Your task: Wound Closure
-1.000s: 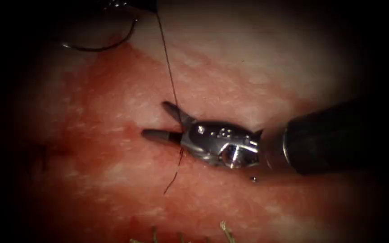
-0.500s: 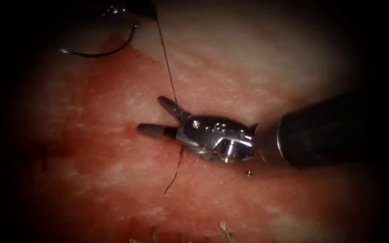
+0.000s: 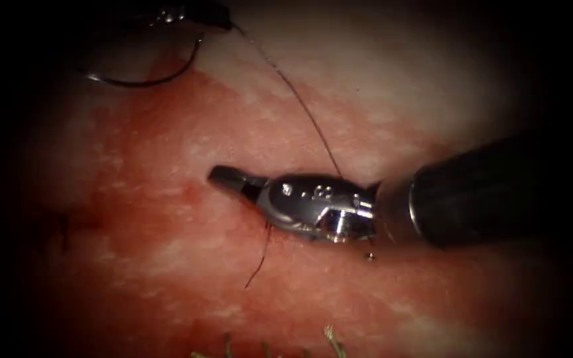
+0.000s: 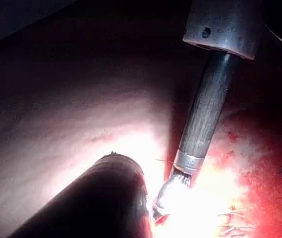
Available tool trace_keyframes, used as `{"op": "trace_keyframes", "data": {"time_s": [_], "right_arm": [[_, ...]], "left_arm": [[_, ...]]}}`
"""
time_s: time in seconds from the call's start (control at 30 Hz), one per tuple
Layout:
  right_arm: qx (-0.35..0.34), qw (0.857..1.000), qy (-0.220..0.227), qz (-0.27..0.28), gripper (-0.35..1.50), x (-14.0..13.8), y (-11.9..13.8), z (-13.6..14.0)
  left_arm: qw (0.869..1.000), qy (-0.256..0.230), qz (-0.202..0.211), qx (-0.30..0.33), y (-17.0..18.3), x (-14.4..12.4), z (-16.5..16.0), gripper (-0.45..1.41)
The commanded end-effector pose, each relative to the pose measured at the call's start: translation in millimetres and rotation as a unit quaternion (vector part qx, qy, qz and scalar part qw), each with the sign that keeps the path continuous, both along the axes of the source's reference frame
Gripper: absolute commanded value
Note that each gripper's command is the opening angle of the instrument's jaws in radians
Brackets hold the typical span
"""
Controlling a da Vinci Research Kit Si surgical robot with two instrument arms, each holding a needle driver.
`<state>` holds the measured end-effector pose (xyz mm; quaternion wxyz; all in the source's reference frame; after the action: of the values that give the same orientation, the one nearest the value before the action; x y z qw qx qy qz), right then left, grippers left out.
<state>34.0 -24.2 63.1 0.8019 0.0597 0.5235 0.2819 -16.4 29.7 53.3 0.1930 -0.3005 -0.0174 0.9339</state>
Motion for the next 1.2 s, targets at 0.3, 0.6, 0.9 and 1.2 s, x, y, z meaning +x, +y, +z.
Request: {"op": "trace_keyframes", "data": {"time_s": [0.3,0.6,0.9,1.2], "right_arm": [[-0.015,0.995,-0.015,0.096,1.4,-12.5,2.8,-4.4],[-0.013,0.992,-0.045,0.121,1.41,-24.0,2.1,-5.6],[-0.011,0.986,-0.07,0.152,1.43,-29.3,2.9,-6.0],[-0.009,0.987,-0.065,0.149,1.43,-27.8,2.8,-6.0]], "left_arm": [[1.0,0.0,-0.006,-0.001,0.8,-1.5,1.5,-0.45],[1.0,0.0,0.003,0.007,-0.6,-8.7,7.5,-0.45],[0.999,0.0,0.021,0.048,-2.1,-11.9,19.2,-0.45],[0.993,-0.012,-0.053,0.109,-0.6,-10.6,24.7,0.98]]}}
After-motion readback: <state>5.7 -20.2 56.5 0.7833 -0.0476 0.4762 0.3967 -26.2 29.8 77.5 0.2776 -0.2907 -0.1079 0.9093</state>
